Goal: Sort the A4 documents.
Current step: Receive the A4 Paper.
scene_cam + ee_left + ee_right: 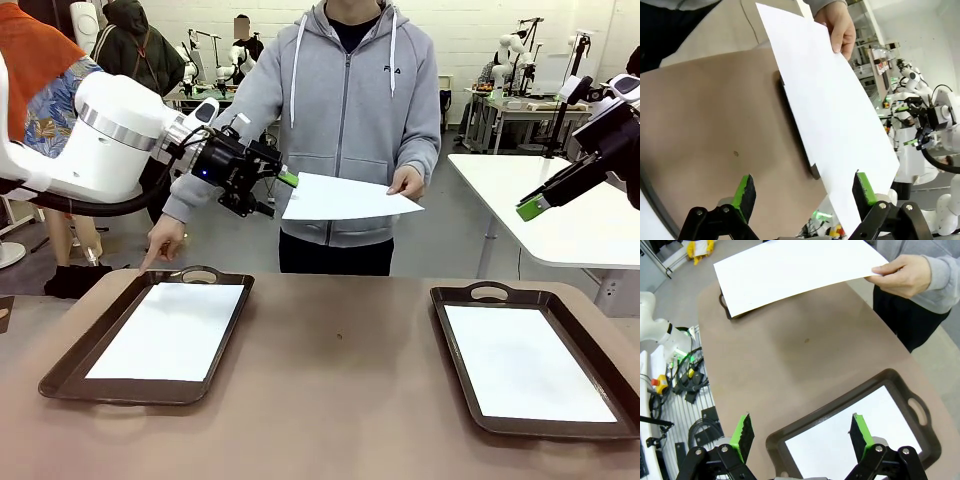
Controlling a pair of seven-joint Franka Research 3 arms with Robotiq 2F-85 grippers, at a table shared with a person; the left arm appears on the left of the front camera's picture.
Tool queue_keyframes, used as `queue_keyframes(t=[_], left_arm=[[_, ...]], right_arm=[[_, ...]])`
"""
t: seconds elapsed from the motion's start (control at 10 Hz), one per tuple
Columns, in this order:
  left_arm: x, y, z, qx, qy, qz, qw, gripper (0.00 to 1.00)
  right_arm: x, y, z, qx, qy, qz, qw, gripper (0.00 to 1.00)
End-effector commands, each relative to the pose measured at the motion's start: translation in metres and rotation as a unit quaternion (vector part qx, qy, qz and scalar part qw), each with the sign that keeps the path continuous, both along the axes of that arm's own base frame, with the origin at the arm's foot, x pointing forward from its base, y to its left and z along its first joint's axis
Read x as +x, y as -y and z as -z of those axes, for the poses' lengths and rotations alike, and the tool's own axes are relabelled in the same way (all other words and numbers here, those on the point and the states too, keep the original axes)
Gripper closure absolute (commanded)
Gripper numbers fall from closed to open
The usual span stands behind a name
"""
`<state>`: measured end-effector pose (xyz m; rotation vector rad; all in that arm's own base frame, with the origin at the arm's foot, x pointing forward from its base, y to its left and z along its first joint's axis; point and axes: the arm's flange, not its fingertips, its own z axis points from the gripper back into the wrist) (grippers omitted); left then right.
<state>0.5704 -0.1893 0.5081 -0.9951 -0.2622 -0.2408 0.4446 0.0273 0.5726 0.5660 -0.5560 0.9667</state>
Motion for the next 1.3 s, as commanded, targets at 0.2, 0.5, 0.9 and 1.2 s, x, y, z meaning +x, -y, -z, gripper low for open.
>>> queue_keyframes(t=[0.2,0.5,0.9,1.2], left_arm=[[0.013,0.007,0.006,-0.087,-0.038,-0.017,0.995,0.00],[0.013,0.009,0.006,-0.119,-0.058,-0.014,0.991,0.00],[0.011,0.009,0.002,-0.158,-0.087,0.004,0.984,0.00],[0.010,0.009,-0.003,-0.190,-0.114,0.010,0.975,0.00]], right_arm=[[0.000,-0.001,0.000,0.002,0.000,-0.001,1.000,0.00],[0.000,-0.001,0.000,0.002,0.000,-0.001,1.000,0.00],[0.000,-0.001,0.000,0.002,0.000,-0.001,1.000,0.00],[0.000,-0.001,0.000,0.002,0.000,-0.001,1.000,0.00]])
